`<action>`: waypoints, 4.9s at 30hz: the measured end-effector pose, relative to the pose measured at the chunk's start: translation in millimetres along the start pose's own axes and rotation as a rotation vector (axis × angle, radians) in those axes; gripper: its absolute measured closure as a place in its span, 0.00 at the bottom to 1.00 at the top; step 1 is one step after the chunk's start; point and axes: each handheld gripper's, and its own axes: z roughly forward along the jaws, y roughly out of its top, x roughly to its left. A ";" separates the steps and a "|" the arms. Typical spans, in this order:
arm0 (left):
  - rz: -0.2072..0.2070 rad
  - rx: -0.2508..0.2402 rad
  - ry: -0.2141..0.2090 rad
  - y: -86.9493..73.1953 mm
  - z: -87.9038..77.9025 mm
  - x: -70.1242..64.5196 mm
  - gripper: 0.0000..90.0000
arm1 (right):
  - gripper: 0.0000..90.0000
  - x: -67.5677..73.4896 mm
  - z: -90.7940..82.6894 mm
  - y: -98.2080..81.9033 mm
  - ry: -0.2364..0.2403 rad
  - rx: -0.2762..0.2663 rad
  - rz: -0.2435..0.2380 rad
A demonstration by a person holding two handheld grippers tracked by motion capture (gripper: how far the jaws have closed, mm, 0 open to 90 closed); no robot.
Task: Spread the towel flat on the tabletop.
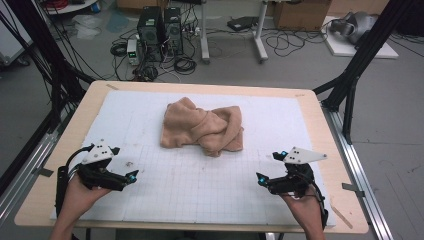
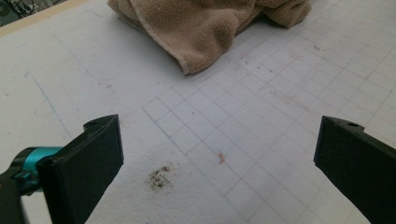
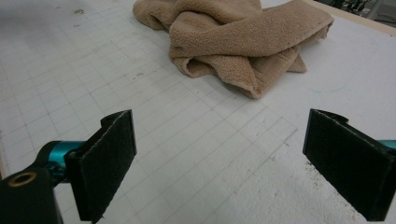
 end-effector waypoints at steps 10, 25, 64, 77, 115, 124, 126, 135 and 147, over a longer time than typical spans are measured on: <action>0.007 0.002 -0.004 1.8 2.0 0.7 0.02 | 0.10 -2.0 5.7 2.2 0.012 0.002 0.000; 0.003 -0.012 -0.008 0.2 -2.0 -0.3 0.02 | 0.10 -1.1 25.1 34.4 0.038 -0.002 -0.035; -0.001 -0.015 -0.008 3.1 4.7 1.1 0.02 | 0.19 -4.9 120.7 109.6 0.123 0.060 -0.087; -0.013 -0.022 -0.007 3.1 7.7 2.6 0.03 | 0.47 1.4 167.7 102.2 0.144 0.202 -0.132; -0.011 -0.067 -0.122 25.0 27.3 -10.8 0.35 | 0.94 18.6 62.0 90.2 0.239 0.124 -0.245; 0.028 -0.039 -0.164 37.0 58.1 -24.7 0.39 | 0.84 8.8 81.8 41.6 0.315 0.174 -0.128; 0.049 -0.017 -0.182 42.0 72.8 -29.8 0.40 | 0.76 5.9 74.3 46.8 0.305 0.118 -0.123; 0.021 -0.007 -0.212 50.7 103.1 -27.7 0.44 | 0.61 -9.2 65.5 56.1 0.221 0.110 -0.101; 0.074 0.138 -0.168 42.5 144.8 -24.3 0.61 | 0.64 -14.5 107.8 34.0 0.190 0.213 -0.062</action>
